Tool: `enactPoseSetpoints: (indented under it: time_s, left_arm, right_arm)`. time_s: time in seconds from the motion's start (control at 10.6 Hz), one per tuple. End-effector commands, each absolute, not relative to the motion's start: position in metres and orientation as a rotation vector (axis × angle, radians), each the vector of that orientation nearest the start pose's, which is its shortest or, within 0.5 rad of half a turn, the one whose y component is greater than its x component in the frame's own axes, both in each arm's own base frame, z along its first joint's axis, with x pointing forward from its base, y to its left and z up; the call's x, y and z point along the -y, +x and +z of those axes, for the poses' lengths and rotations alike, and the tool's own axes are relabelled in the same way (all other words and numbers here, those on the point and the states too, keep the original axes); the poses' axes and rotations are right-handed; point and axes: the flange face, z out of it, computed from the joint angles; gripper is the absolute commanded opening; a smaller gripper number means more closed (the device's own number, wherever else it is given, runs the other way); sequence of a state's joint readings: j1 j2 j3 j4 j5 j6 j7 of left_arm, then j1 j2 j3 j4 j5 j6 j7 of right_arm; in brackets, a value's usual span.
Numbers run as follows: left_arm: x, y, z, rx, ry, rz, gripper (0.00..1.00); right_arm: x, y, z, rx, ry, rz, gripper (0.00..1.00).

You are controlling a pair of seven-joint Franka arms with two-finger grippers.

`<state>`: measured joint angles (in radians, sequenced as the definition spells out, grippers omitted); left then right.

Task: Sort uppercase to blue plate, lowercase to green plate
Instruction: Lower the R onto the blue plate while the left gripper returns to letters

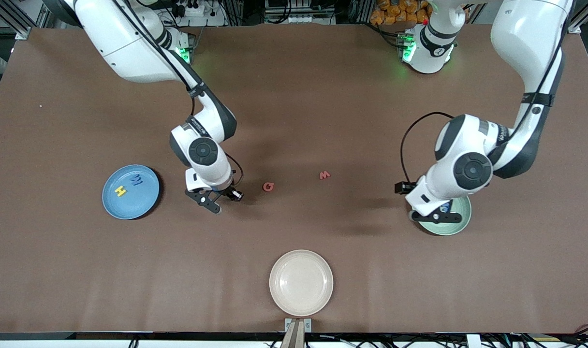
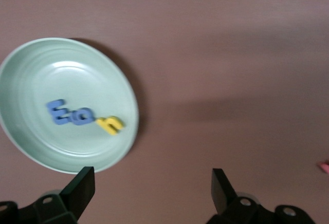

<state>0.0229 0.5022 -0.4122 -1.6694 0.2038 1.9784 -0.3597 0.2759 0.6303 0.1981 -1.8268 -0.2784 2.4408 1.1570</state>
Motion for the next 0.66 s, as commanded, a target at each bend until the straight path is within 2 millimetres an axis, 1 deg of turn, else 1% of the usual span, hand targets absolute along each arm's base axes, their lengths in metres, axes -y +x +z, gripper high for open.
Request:
enactPoseSetpoints:
  time_s: [0.0, 0.09, 0.28, 0.38, 0.56]
  left_arm:
    - [0.228, 0.616, 0.331, -0.166, -3.075, 0.206, 1.0]
    - [0.23, 0.615, 0.33, -0.173, -3.075, 0.208, 1.0]
    - [0.234, 0.615, 0.327, -0.181, -3.076, 0.214, 1.0]
    - [0.237, 0.614, 0.327, -0.182, -3.081, 0.217, 1.0]
    - [0.242, 0.612, 0.327, -0.191, -3.083, 0.219, 1.0]
  right_arm:
    - [-0.259, 0.586, 0.204, -0.632, -3.12, -0.058, 0.18]
    - [-0.248, 0.588, 0.206, -0.513, -3.162, -0.032, 0.18]
    - [-0.215, 0.599, 0.217, -0.315, -3.21, 0.0, 0.18]
    - [-0.197, 0.604, 0.219, -0.248, -3.225, 0.022, 0.18]
    - [-0.173, 0.607, 0.235, -0.08, -3.268, 0.094, 0.19]
